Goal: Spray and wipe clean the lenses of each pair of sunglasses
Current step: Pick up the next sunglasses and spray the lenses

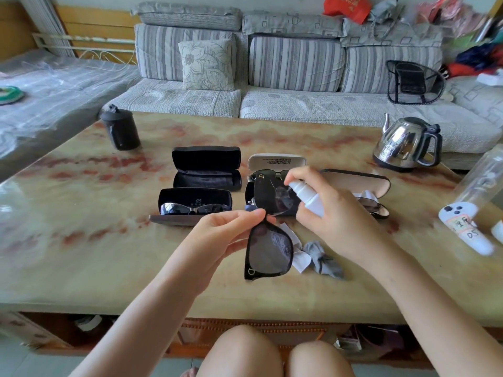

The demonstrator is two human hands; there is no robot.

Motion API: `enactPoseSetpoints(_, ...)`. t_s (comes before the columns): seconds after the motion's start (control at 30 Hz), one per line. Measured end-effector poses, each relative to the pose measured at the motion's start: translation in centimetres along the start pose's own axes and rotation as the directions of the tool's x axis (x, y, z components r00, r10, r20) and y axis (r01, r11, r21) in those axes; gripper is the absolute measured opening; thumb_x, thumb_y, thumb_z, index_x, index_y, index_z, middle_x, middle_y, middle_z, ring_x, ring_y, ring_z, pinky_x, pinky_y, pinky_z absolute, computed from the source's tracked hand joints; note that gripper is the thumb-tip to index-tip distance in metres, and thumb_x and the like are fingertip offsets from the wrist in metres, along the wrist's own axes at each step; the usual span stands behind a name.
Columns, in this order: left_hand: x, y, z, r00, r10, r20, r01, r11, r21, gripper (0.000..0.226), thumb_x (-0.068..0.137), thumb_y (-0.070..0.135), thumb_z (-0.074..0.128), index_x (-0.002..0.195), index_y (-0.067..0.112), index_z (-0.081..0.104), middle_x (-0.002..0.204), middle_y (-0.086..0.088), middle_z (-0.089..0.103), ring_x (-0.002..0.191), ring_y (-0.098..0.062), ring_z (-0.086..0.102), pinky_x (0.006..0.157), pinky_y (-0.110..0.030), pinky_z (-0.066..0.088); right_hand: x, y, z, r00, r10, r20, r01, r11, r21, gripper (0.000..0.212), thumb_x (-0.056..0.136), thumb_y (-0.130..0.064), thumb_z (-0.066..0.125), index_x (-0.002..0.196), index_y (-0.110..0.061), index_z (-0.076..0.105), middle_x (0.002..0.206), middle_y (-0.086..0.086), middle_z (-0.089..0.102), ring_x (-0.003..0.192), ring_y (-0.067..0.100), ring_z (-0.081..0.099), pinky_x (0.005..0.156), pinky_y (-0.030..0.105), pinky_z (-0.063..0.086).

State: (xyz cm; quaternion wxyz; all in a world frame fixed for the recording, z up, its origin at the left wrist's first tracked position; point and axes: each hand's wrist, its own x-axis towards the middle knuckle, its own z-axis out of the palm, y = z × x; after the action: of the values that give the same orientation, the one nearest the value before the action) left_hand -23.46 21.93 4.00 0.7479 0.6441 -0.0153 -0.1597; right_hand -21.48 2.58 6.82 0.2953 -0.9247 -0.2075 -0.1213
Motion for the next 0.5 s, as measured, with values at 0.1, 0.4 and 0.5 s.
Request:
enactPoseSetpoints(0.1,0.0,0.1,-0.1,1.0,-0.001,0.002,0.001,1.0,0.008,0.04,0.079,0.037,0.06,0.099,0.006,0.075,0.098,-0.004,0.076,0.09,-0.01,0.07,0.08,-0.017,0.053,-0.3,-0.1,-0.5,0.997,-0.017,-0.075,0.018,1.0,0.019,0.041,0.086,-0.003,0.056,0.118,-0.029,0.05,0.051,-0.003,0.033,0.048,0.011,0.036,0.046,0.016,0.03)
enactPoseSetpoints(0.4,0.1,0.0,0.2,1.0,-0.004,-0.003,0.004,1.0,0.007,0.037,0.079,0.037,0.059,0.097,0.009,0.076,0.098,-0.004,0.076,0.091,-0.01,0.069,0.084,-0.02,0.051,-1.1,-1.3,-0.7,0.993,-0.103,0.061,0.107,0.993,-0.059,0.044,0.085,0.001,0.056,0.122,-0.023,0.051,0.064,-0.038,0.049,0.055,-0.001,0.046,0.052,0.007,0.033)
enactPoseSetpoints(0.5,0.0,0.1,0.3,1.0,-0.006,0.0,0.006,1.0,0.008,0.035,0.08,0.036,0.059,0.096,0.01,0.076,0.098,-0.003,0.076,0.091,-0.01,0.069,0.086,-0.021,0.05,-0.5,-1.3,-0.8,0.996,-0.087,0.037,0.089,0.994,-0.058,0.042,0.086,0.0,0.055,0.12,-0.024,0.05,0.061,-0.037,0.049,0.054,-0.001,0.045,0.052,0.009,0.034)
